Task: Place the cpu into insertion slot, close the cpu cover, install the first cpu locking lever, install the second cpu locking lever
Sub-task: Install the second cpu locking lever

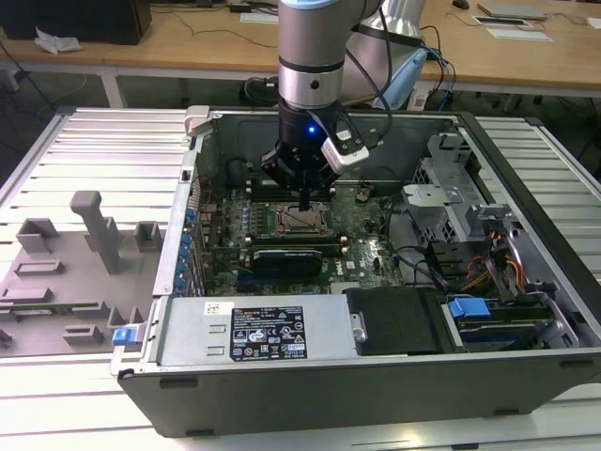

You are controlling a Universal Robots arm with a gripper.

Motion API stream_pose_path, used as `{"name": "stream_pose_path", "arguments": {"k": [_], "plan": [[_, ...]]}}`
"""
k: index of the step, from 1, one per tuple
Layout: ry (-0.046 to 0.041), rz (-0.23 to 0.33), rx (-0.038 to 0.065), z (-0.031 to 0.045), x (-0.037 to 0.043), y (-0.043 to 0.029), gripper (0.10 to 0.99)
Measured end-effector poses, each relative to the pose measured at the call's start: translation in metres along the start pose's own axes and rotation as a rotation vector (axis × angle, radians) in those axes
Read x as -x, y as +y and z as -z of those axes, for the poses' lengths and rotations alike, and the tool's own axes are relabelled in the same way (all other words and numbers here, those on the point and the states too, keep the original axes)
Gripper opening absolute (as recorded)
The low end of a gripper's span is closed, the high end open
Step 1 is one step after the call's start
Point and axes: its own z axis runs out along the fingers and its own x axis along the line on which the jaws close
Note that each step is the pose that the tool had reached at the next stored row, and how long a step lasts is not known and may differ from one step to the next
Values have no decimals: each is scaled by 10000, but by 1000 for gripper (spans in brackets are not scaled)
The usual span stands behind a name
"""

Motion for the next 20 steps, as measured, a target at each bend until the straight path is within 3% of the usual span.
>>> {"name": "stream_pose_path", "arguments": {"k": [4, 7, 11, 13, 15, 16, 18, 19, 20], "plan": [[0, 0, 1, 0, 0, -1, 106], [0, 2, 1, 85, 3, -8, 106], [-2, 0, 23, 99, -1, -138, 106], [-1, -4, 98, 98, -3, -210, 106], [-5, -7, 224, 95, -4, -268, 106], [-10, -13, 455, 90, -7, -343, 106], [-18, -26, 865, 73, -14, -417, 106], [-22, -30, 999, 61, -22, -445, 106], [-23, -33, 1059, 47, -35, -458, 106]]}}
